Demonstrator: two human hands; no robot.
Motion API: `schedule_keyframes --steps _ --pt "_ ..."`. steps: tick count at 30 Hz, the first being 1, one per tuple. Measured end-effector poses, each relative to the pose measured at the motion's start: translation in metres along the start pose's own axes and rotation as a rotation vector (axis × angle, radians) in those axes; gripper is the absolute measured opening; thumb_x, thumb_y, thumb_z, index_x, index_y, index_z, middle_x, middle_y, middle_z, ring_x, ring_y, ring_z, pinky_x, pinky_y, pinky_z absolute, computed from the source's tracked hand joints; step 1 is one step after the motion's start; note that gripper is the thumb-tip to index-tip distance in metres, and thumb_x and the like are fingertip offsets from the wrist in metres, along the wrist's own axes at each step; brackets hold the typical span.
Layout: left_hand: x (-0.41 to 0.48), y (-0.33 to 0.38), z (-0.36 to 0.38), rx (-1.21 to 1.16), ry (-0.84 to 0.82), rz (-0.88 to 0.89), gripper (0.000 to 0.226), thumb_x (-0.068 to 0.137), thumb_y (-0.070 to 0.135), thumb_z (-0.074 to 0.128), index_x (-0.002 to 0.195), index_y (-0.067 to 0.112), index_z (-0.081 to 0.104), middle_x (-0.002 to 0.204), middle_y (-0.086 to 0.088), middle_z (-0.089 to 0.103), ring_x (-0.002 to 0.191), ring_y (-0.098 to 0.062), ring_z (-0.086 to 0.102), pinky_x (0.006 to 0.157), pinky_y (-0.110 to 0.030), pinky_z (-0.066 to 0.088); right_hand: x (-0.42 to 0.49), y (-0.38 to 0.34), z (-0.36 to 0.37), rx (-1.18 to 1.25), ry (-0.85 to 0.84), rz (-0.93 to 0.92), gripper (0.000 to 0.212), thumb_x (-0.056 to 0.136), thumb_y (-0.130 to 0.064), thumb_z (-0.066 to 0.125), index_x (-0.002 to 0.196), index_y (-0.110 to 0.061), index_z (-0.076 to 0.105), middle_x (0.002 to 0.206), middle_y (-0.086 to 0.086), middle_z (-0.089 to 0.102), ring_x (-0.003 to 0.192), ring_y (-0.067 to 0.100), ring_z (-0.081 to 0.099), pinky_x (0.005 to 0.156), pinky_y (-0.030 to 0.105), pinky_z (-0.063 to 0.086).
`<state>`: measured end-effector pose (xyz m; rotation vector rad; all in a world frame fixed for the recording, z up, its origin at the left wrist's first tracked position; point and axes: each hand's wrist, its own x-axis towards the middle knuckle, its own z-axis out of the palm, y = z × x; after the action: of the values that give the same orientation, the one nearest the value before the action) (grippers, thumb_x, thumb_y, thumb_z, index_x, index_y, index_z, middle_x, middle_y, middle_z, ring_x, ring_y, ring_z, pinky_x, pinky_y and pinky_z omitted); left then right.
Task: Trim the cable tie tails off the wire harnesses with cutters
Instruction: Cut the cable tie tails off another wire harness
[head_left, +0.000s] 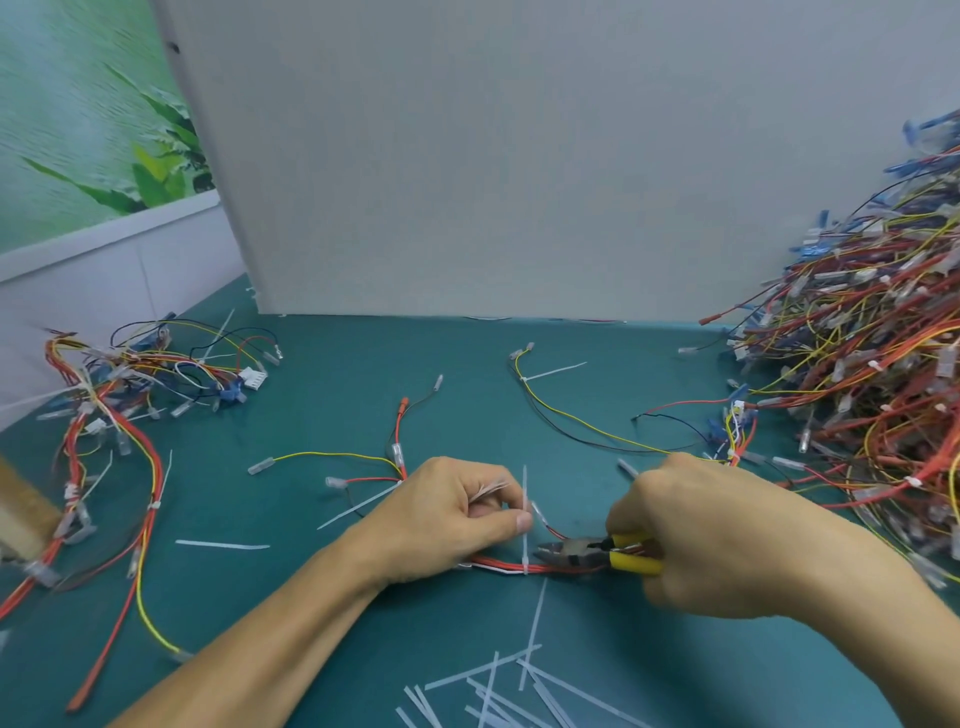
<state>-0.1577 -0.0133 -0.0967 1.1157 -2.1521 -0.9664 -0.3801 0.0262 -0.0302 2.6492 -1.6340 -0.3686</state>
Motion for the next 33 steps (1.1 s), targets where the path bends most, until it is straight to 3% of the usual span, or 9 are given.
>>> schedule_keyframes --steps 5,11,18,28,33 --pt "-0.001 0.000 0.000 -0.024 -0.005 0.001 0.015 0.084 0.027 0.064 0.069 0.028 0.062 0.047 0.009 0.031 0.046 -0.009 0.030 0.050 -0.022 0.031 0.002 -0.004 0.001 0.022 -0.007 -0.021 0.018 0.074 -0.030 0.054 0.069 -0.017 0.042 0.069 -0.002 0.042 0.071 0.027 0.049 0.048 0.028 0.030" --pt "-0.001 -0.001 0.001 -0.031 0.003 0.001 0.014 0.081 0.032 0.063 0.072 0.022 0.064 0.047 0.009 0.030 0.046 -0.009 0.029 0.049 -0.021 0.030 0.003 -0.009 0.002 0.009 -0.018 0.007 0.020 0.077 -0.029 0.054 0.068 -0.017 0.041 0.074 -0.001 0.042 0.058 0.016 0.040 0.044 0.028 0.022" --pt "0.000 -0.001 0.001 -0.047 0.012 -0.005 0.011 0.080 0.032 0.063 0.070 0.027 0.064 0.047 0.009 0.031 0.047 -0.010 0.030 0.050 -0.019 0.030 0.005 -0.009 0.003 0.026 -0.028 0.004 0.016 0.078 -0.026 0.056 0.070 -0.018 0.044 0.083 0.002 0.049 0.071 0.026 0.049 0.044 0.028 0.023" --pt "0.000 -0.001 0.001 -0.056 0.002 -0.012 0.013 0.081 0.030 0.064 0.068 0.029 0.063 0.047 0.009 0.031 0.047 -0.009 0.030 0.050 -0.017 0.030 0.004 -0.009 0.004 0.015 -0.018 -0.020 0.024 0.077 -0.026 0.056 0.062 -0.019 0.039 0.072 -0.001 0.041 0.072 0.028 0.048 0.046 0.028 0.025" --pt "0.001 -0.002 0.002 -0.058 0.003 -0.011 0.015 0.083 0.027 0.065 0.068 0.029 0.063 0.047 0.009 0.031 0.048 -0.009 0.030 0.051 -0.018 0.031 0.003 -0.010 0.003 0.005 -0.013 -0.010 0.025 0.078 -0.028 0.055 0.064 -0.017 0.038 0.067 0.000 0.037 0.058 0.019 0.038 0.044 0.029 0.021"
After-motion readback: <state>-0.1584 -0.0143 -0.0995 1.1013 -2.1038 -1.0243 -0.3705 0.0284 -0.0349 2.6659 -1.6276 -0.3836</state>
